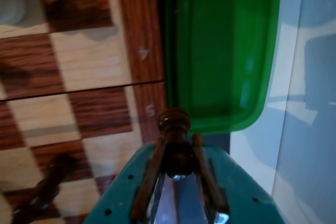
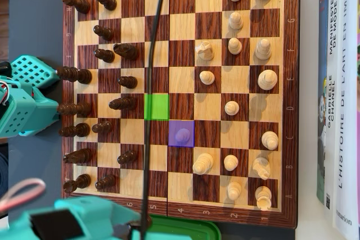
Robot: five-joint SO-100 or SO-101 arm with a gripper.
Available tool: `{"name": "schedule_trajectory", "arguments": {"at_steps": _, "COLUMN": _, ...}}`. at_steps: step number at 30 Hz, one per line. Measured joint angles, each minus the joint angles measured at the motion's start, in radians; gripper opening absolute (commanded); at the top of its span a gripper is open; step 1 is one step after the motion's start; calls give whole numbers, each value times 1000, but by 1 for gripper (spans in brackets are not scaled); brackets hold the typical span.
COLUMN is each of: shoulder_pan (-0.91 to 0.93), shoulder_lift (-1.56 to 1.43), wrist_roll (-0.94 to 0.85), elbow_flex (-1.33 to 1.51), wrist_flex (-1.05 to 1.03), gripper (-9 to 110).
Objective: Play chess
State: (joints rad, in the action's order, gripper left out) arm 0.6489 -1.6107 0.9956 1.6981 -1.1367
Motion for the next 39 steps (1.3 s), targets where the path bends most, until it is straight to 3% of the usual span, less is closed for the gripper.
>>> {"name": "schedule_trajectory", "arguments": {"at_steps": 18, "shoulder_pan": 9, "shoulder_lift": 299, "wrist_roll": -37, "elbow_flex": -225, "wrist_flex": 9, "gripper": 7}}
{"name": "schedule_trajectory", "arguments": {"at_steps": 25, "shoulder_pan": 9, "shoulder_lift": 299, "wrist_roll": -43, "elbow_flex": -235, "wrist_flex": 9, "gripper": 18}}
{"name": "schedule_trajectory", "arguments": {"at_steps": 33, "shoulder_pan": 8, "shoulder_lift": 299, "wrist_roll": -67, "elbow_flex": -235, "wrist_flex": 9, "gripper": 18}}
{"name": "schedule_trajectory", "arguments": {"at_steps": 39, "shoulder_pan": -40, "shoulder_lift": 267, "wrist_roll": -67, "elbow_flex": -232, "wrist_flex": 5, "gripper": 9}}
